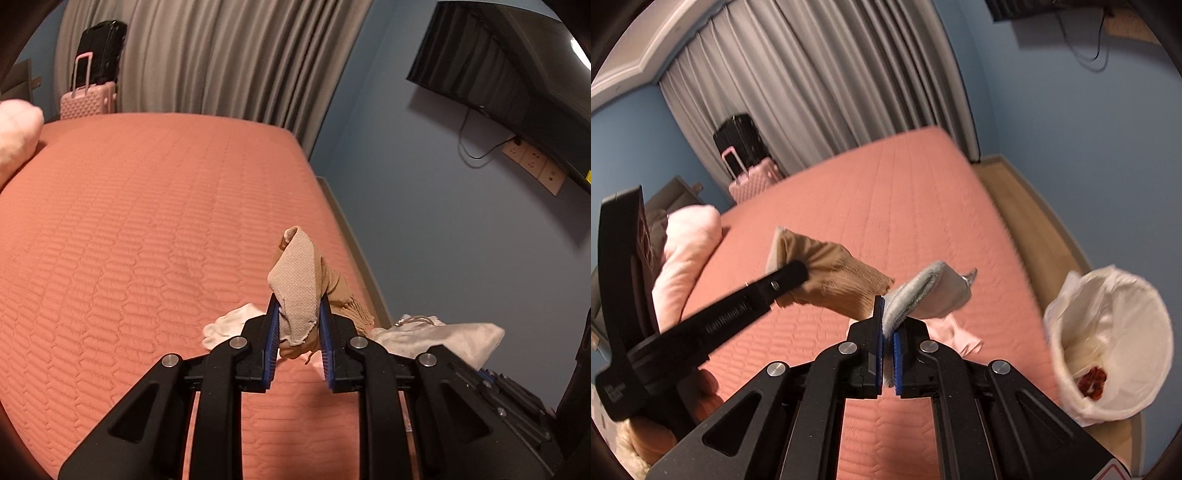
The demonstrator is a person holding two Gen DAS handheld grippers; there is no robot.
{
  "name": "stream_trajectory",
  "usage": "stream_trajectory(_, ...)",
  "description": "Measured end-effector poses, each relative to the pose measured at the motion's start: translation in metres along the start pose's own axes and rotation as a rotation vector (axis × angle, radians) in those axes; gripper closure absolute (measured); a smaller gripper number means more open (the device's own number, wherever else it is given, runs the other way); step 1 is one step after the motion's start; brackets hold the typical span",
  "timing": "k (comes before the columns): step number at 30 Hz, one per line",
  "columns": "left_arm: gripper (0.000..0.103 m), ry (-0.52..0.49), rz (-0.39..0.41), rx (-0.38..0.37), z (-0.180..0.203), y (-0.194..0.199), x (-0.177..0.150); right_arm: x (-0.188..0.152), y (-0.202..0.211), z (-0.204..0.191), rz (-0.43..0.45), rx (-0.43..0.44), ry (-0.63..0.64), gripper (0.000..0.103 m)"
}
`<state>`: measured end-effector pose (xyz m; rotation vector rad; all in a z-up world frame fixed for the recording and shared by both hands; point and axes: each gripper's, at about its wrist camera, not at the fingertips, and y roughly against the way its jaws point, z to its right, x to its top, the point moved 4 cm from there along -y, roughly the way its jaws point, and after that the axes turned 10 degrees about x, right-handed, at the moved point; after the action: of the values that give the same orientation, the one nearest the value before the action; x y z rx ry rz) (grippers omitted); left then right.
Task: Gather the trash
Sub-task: 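Carry stocking and blue pouch over the wastebasket and open both tools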
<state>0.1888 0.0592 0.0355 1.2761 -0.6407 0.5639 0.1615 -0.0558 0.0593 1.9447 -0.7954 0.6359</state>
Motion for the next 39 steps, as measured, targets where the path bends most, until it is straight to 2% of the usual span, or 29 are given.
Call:
stream_trajectory(6, 0.084, -0.062, 0.047, -0.051, 0.046, 0.02, 0.005, 0.022, 0.052, 0.01, 0.093, -0.034, 0.001, 0.099)
stream_trajectory(13, 0.084, -0.138, 0.077, -0.115, 0.1, 0.035, 0.008, 0.037, 0.103, 0.047, 0.171, -0.081, -0.022, 0.099)
stream_trajectory(19, 0.084, -0.195, 0.072, -0.159, 0.143, 0.035, 0.003, 0.04, 0.139, 0.084, 0.218, -0.136, -0.056, 0.099)
stream_trajectory(32, 0.083, -0.307, 0.028, -0.218, 0.217, 0.025, -0.021, 0.034, 0.181, 0.155, 0.268, -0.227, -0.152, 0.099)
stream_trajectory(36, 0.081, -0.325, 0.01, -0.226, 0.23, 0.017, -0.029, 0.031, 0.184, 0.174, 0.269, -0.246, -0.18, 0.099)
stream_trajectory(39, 0.075, -0.328, -0.01, -0.234, 0.238, 0.011, -0.033, 0.029, 0.184, 0.183, 0.263, -0.255, -0.195, 0.099)
